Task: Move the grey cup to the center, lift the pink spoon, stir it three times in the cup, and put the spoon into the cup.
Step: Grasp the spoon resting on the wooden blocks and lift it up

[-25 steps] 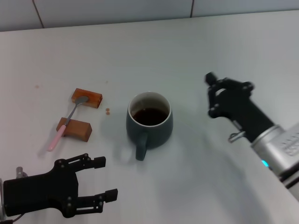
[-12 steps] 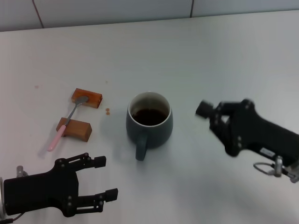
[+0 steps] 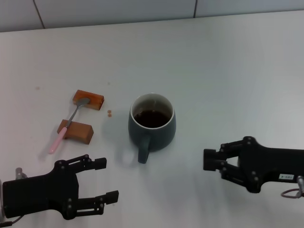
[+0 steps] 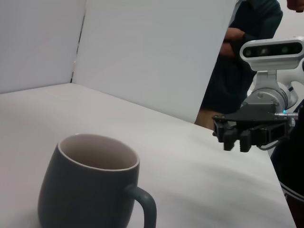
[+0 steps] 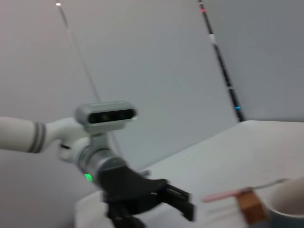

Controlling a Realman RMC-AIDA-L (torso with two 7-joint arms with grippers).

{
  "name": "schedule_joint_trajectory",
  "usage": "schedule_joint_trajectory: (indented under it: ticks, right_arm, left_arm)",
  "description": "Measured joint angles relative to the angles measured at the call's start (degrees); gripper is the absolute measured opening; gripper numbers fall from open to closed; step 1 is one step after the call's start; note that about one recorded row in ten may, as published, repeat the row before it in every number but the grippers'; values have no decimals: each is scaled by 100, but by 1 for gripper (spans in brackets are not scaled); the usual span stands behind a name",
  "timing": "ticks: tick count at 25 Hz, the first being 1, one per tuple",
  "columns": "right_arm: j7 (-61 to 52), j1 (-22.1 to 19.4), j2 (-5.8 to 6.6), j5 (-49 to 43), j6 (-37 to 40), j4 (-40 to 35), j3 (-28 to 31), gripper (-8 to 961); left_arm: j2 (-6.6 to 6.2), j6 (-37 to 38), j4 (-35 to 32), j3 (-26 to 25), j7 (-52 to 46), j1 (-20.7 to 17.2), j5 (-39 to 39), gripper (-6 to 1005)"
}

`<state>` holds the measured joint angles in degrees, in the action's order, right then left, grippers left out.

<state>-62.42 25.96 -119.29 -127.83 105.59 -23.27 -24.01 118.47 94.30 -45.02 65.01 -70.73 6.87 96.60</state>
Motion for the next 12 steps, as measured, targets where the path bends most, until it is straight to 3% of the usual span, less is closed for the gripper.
schedule_joint_trajectory:
  ticks: [7,12]
  right_arm:
    - [-254,-243,-32,163,-399,-385,90,242]
    - [-261,-259,-34,170,-506,-396,59,437]
  left_arm:
    - [6,0,3,-12,-32,-6,-24,843]
    - [19,11,25,-28,-54,-24,-99,843]
